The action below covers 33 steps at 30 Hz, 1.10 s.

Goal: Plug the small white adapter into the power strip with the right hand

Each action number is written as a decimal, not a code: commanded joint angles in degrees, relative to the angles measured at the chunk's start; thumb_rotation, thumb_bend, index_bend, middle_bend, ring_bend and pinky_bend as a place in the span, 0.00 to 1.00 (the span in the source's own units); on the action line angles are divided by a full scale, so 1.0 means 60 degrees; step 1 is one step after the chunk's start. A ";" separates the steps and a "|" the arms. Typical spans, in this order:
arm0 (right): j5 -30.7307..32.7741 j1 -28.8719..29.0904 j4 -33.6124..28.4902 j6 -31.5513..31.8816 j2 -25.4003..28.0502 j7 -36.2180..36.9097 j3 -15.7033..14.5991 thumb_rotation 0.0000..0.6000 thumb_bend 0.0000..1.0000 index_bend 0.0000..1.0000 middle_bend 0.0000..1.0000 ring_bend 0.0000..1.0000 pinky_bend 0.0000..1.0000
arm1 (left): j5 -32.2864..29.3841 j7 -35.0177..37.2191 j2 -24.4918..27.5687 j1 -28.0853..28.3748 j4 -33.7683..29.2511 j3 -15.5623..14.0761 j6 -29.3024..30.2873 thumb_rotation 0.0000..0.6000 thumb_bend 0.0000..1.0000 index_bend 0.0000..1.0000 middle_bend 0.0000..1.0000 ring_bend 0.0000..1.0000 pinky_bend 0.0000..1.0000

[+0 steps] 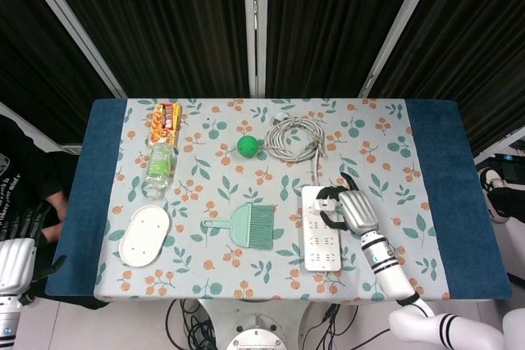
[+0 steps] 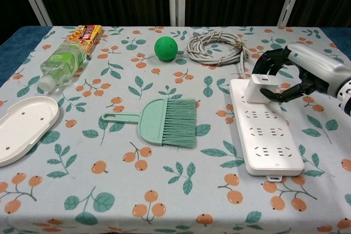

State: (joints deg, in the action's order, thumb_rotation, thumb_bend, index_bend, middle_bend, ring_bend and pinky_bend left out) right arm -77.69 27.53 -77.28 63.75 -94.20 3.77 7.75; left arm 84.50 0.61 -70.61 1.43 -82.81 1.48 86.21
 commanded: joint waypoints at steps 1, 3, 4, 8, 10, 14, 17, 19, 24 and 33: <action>-0.0035 -0.0002 0.0102 0.0012 -0.0064 -0.0005 -0.0036 1.00 0.46 0.79 0.64 0.39 0.04 | -0.0005 0.0010 -0.0008 -0.0004 0.0009 -0.0001 -0.0001 1.00 0.15 0.00 0.00 0.00 0.00; -0.0051 -0.0009 0.0163 0.0021 -0.0103 0.0002 -0.0054 1.00 0.46 0.80 0.65 0.39 0.04 | -0.0009 0.0016 -0.0014 -0.0004 0.0020 -0.0004 -0.0013 1.00 0.15 0.00 0.00 0.00 0.00; -0.0060 -0.0013 0.0194 0.0029 -0.0119 -0.0006 -0.0063 1.00 0.46 0.80 0.65 0.39 0.04 | -0.0006 0.0017 -0.0019 -0.0002 0.0026 -0.0005 -0.0015 1.00 0.15 0.00 0.00 0.00 0.00; -0.0089 -0.0056 0.0331 0.0090 -0.0196 0.0072 -0.0090 1.00 0.47 0.81 0.66 0.39 0.04 | 0.0005 0.0025 -0.0030 0.0003 0.0041 -0.0008 -0.0023 1.00 0.15 0.00 0.00 0.00 0.00; -0.0100 -0.0082 0.0416 0.0113 -0.0240 0.0126 -0.0108 1.00 0.47 0.82 0.66 0.39 0.04 | 0.0000 0.0037 -0.0033 0.0005 0.0051 -0.0005 -0.0029 1.00 0.15 0.00 0.00 0.00 0.00; -0.0153 -0.0125 0.0553 0.0175 -0.0307 0.0208 -0.0141 1.00 0.49 0.83 0.67 0.39 0.04 | -0.0001 0.0049 -0.0042 0.0018 0.0073 0.0000 -0.0049 1.00 0.15 0.00 0.00 0.00 0.00; -0.0177 -0.0136 0.0629 0.0187 -0.0346 0.0248 -0.0150 1.00 0.51 0.84 0.67 0.39 0.04 | -0.0010 0.0068 -0.0054 0.0022 0.0099 0.0004 -0.0061 1.00 0.15 0.00 0.00 0.00 0.00; -0.0206 -0.0137 0.0665 0.0206 -0.0367 0.0248 -0.0154 1.00 0.51 0.84 0.67 0.39 0.05 | -0.0016 0.0078 -0.0061 0.0023 0.0112 0.0001 -0.0073 1.00 0.15 0.00 0.00 0.00 0.00; -0.0278 -0.0122 0.0555 0.0102 -0.0219 0.0177 -0.0238 1.00 0.51 0.75 0.61 0.37 0.00 | -0.0025 0.0097 -0.0063 0.0013 0.0130 0.0015 -0.0049 1.00 0.15 0.00 0.00 0.00 0.00; -0.0462 -0.0137 0.0200 -0.0018 0.0144 0.0289 -0.0411 1.00 0.46 0.28 0.36 0.13 0.00 | -0.0019 0.0056 -0.0059 0.0024 0.0114 0.0029 -0.0041 1.00 0.15 0.00 0.00 0.00 0.00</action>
State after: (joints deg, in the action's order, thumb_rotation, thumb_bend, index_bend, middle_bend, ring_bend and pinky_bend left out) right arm -80.39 26.73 -76.00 63.67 -93.41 5.43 5.35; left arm 84.39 0.96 -70.97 1.56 -82.12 1.65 85.98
